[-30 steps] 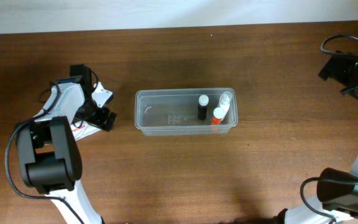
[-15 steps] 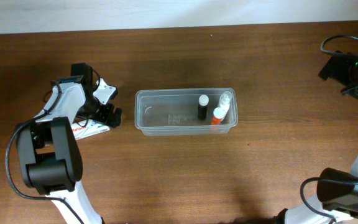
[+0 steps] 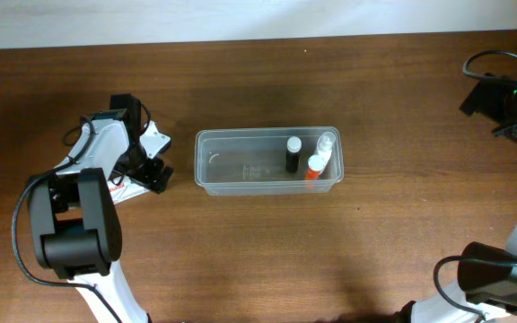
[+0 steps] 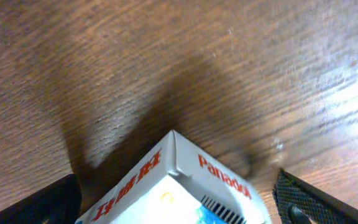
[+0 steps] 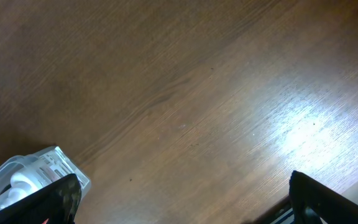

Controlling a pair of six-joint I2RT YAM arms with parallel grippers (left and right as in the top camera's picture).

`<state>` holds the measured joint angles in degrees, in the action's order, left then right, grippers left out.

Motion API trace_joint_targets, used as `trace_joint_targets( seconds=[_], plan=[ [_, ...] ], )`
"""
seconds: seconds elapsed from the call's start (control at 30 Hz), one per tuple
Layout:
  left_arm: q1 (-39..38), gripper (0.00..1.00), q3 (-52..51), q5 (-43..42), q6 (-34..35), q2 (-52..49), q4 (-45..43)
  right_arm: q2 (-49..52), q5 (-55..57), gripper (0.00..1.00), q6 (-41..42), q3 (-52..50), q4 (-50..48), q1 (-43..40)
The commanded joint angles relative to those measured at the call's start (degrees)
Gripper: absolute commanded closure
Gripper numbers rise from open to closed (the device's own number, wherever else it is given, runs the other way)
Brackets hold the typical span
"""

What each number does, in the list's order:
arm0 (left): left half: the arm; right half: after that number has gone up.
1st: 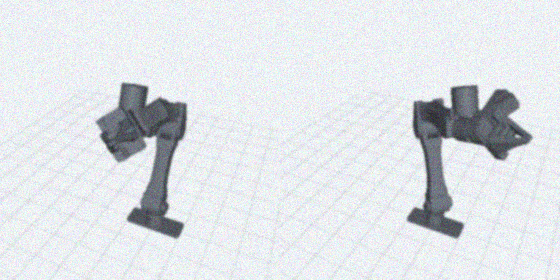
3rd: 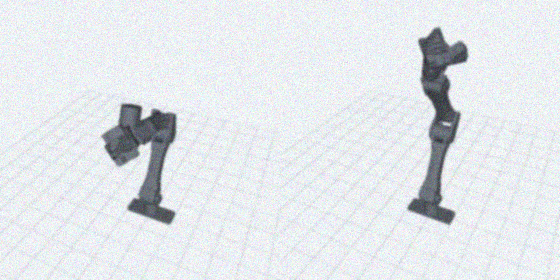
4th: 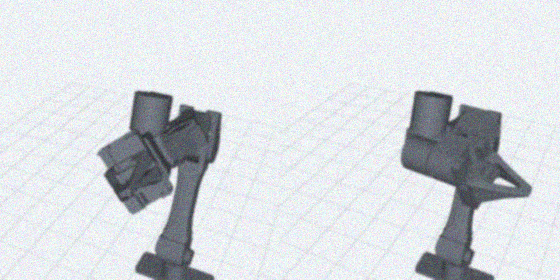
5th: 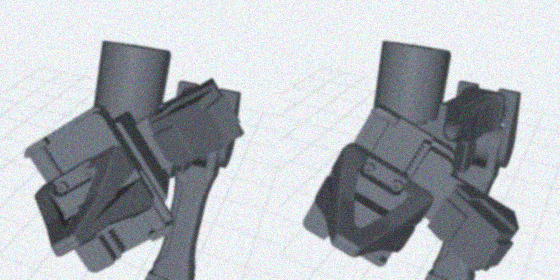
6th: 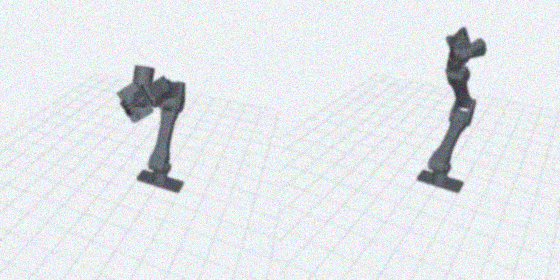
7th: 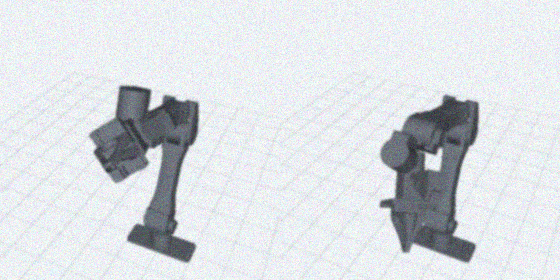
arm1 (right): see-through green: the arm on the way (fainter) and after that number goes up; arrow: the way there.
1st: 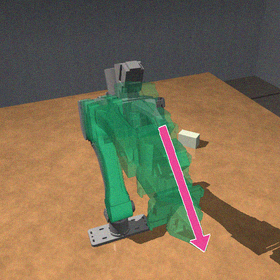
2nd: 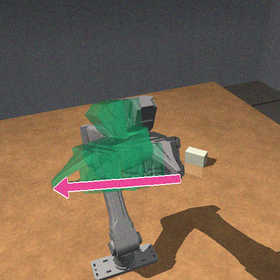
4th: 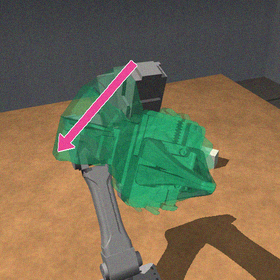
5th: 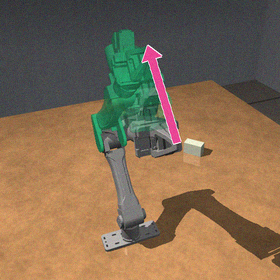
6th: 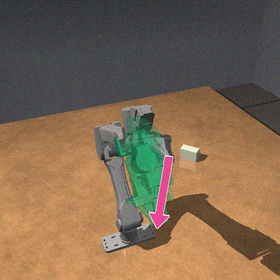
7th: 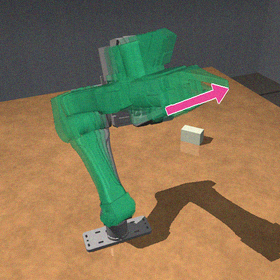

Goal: Pack container
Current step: 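Close the left gripper on the Panadol box end and lift it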

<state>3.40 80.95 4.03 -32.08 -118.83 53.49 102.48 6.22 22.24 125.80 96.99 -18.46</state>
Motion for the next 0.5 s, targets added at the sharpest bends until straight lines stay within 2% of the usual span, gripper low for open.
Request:
trace_joint_targets(
  seconds=[0.0,0.2,0.27,0.3,0.33,0.47],
  plan=[
    [0.6,0.01,-3.0,6.8,-9.1,-4.1,0.9,-1.2,0.7,0.02,0.1,0.9,0.3,-0.3],
    [0.6,0.01,-3.0,6.9,-15.5,-4.1,1.2,-1.2,0.7,0.02,0.1,0.9,0.3,-0.3],
    [0.6,0.11,-3.0,6.7,-16.4,-4.1,1.2,-1.2,0.7,0.02,0.1,0.9,0.3,-0.3],
    [0.6,0.22,-3.0,6.7,-16.5,-4.1,1.1,-1.2,0.7,0.02,0.1,0.9,0.3,-0.3],
    [0.6,0.28,-3.0,6.7,-16.5,-4.1,1.0,-1.2,0.7,0.02,0.1,0.9,0.3,-0.3],
    [0.6,0.49,-3.0,5.5,-16.4,-4.1,0.1,-1.2,0.7,0.02,0.1,0.9,0.3,-0.3]
  ],
)
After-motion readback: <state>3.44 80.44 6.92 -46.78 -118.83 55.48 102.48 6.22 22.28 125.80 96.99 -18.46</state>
